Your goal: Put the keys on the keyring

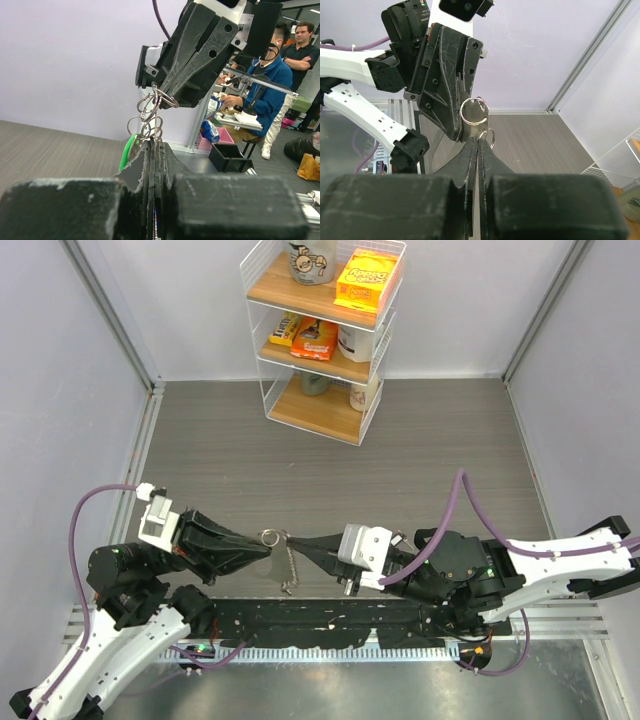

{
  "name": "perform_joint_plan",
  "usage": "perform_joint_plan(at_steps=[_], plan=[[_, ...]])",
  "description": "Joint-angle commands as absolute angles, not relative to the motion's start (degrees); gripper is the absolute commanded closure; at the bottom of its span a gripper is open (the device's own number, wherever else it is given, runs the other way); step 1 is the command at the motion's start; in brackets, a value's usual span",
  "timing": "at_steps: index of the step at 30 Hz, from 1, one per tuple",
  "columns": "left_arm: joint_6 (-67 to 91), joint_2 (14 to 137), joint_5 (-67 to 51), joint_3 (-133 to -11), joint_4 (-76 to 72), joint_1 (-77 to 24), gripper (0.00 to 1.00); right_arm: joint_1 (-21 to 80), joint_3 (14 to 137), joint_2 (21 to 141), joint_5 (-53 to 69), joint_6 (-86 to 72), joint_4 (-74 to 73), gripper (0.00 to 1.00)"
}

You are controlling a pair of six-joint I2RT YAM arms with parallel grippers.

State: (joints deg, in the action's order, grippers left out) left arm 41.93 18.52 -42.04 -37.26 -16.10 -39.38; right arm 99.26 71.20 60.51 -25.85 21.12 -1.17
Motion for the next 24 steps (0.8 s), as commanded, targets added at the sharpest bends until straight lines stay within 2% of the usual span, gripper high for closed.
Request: perform_joint_plan(at_steps=[1,11,16,24], plan=[[42.3,18.4,-42.1,-38.1,-19.6,-39.6,1.00,99.6,74.7,61.0,-25.1,21.4,0.4,0.95],[38.8,17.6,-43.9,-39.5,-14.5,-39.6,0.99,99.6,78.4,60.3,-22.1,20.7,-8.5,0.95],[37.6,17.7,-50.2,-39.7,-14.8,-39.6,0.82,99.6,83.8,60.6,-18.5,17.8,-17.5,0.95],[38.2,18.0,-53.8,-38.8,-19.1,-39.6,0.68,99.2,86.3,59.9,-11.7,12.9,-25.5,0.95]])
